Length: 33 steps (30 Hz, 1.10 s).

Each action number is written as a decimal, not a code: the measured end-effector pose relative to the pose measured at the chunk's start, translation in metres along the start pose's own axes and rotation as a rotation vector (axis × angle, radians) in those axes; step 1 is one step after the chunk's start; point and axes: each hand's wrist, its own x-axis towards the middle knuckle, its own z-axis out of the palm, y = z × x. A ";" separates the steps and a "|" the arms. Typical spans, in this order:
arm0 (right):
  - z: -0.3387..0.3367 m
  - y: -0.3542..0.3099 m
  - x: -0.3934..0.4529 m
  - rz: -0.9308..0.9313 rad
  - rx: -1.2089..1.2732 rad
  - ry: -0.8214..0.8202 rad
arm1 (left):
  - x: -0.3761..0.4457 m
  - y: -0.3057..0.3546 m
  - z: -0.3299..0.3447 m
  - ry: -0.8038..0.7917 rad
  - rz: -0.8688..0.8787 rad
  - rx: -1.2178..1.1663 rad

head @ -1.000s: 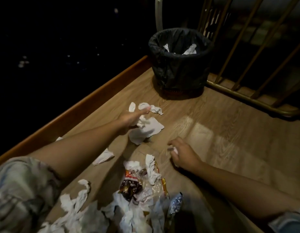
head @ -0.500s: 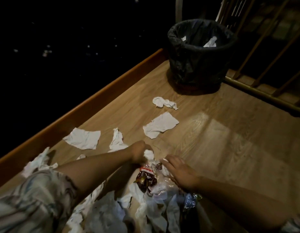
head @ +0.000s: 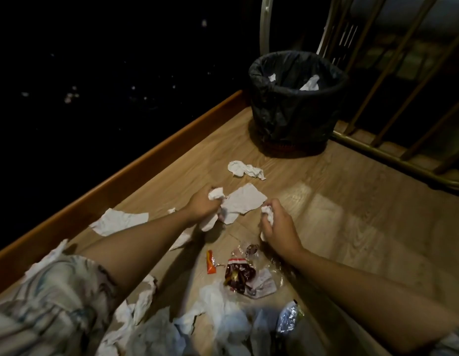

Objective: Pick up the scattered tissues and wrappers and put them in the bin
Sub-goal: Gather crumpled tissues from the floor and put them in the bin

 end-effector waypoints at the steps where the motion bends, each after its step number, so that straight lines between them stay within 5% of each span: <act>1: -0.003 -0.008 0.006 0.027 0.032 0.024 | 0.001 0.009 -0.001 0.027 0.010 -0.043; 6: -0.031 -0.051 0.039 0.093 0.205 0.105 | 0.007 0.062 0.002 0.022 0.030 -0.255; 11: -0.072 -0.076 0.083 0.370 0.541 0.212 | 0.029 0.111 0.002 0.016 -0.045 -0.607; 14: -0.098 -0.084 0.113 0.490 0.734 0.269 | 0.041 0.142 0.000 0.131 0.002 -0.489; 18: -0.133 -0.101 0.160 0.646 0.923 0.142 | 0.067 0.193 -0.014 0.279 0.003 -0.588; 20: -0.153 -0.115 0.183 0.710 1.102 0.079 | 0.078 0.230 -0.022 0.116 0.028 -0.792; 23: -0.184 -0.137 0.215 0.690 1.193 0.111 | 0.103 0.277 -0.031 0.051 0.036 -1.039; 28: -0.206 -0.146 0.264 0.691 1.179 0.194 | 0.230 0.286 -0.035 0.108 -0.075 -1.001; 33: -0.205 -0.123 0.290 0.571 1.299 0.170 | 0.178 0.309 -0.024 0.171 -0.025 -1.131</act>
